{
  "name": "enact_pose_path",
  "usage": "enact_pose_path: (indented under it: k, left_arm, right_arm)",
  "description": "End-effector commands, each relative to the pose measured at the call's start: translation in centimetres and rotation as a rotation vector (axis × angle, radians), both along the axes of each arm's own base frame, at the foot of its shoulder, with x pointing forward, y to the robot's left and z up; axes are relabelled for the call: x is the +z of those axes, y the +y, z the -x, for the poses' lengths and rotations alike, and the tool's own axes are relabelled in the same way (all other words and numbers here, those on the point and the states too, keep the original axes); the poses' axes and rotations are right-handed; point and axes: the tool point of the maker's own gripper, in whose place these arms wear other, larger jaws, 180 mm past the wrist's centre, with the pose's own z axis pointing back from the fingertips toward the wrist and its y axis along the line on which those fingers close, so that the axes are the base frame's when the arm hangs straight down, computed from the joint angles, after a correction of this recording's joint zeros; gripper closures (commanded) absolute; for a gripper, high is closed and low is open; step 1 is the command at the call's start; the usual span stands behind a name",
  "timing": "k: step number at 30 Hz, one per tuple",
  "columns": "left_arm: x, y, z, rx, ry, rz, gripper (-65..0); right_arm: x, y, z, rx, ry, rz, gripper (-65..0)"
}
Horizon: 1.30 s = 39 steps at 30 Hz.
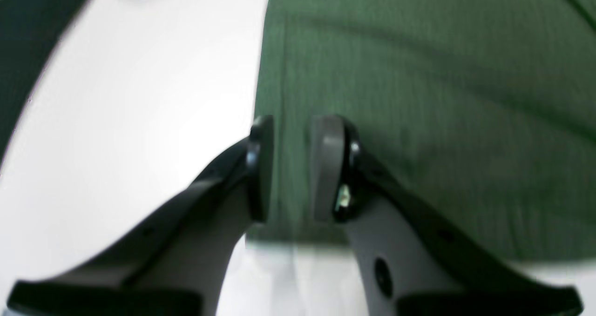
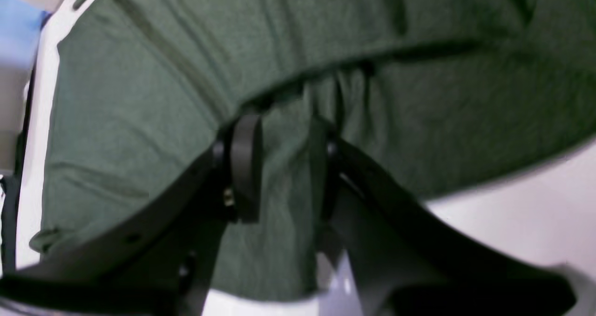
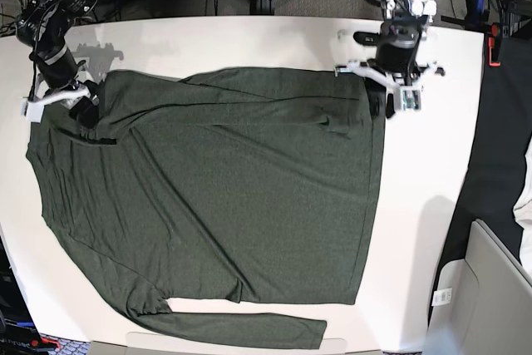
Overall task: Fold the T-shirt properly
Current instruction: 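Drag the shirt edge with both grippers to straighten the body, then regrasp the shirt edge with the left gripper near the hem corner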
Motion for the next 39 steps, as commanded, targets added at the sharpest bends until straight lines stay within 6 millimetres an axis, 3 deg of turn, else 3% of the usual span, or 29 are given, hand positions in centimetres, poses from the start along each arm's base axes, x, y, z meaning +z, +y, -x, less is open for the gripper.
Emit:
enact_pose_path:
  k: [1, 5, 8, 13, 17, 21, 30, 39]
  left_arm:
    - [1.1, 0.1, 0.0, -0.002, -0.036, -0.008, -14.6]
    - [0.0, 0.3, 1.8, -0.015, 0.013, -0.023, -20.0]
    - [-0.3, 0.6, 2.3, -0.022, 0.030, -0.033, -23.0]
    - [-0.4, 0.7, 2.3, -0.025, 0.033, -0.040, -23.3]
    - [-1.7, 1.3, 3.2, -0.038, 0.119, -0.065, -23.3]
    - [-2.8, 1.3, 3.7, -0.032, 0.210, -0.050, -23.3]
    - [-3.8, -1.5, 4.1, 0.020, 0.276, 0.071, -26.0]
    - [-3.6, -0.1, 4.0, 0.180, 0.262, 0.259, -31.5]
  right_arm:
    - [1.7, -0.9, -0.4, 0.004, -0.054, 0.027, -18.2]
    - [1.3, -0.8, 1.2, 0.011, -0.038, 0.006, -18.4]
    - [2.5, -1.1, 1.9, 0.022, -0.047, 0.057, -18.5]
    - [3.4, -2.7, 3.0, -0.024, -0.054, 0.095, -18.6]
    - [3.3, -3.6, 4.0, -0.052, -0.043, 0.101, -18.6]
    - [3.2, -3.9, 4.1, -0.058, -0.039, 0.102, -18.6]
    - [3.6, -4.6, 4.3, -0.067, -0.040, 0.119, -18.6]
    - [3.6, -4.6, 4.4, -0.067, -0.038, 0.119, -18.6]
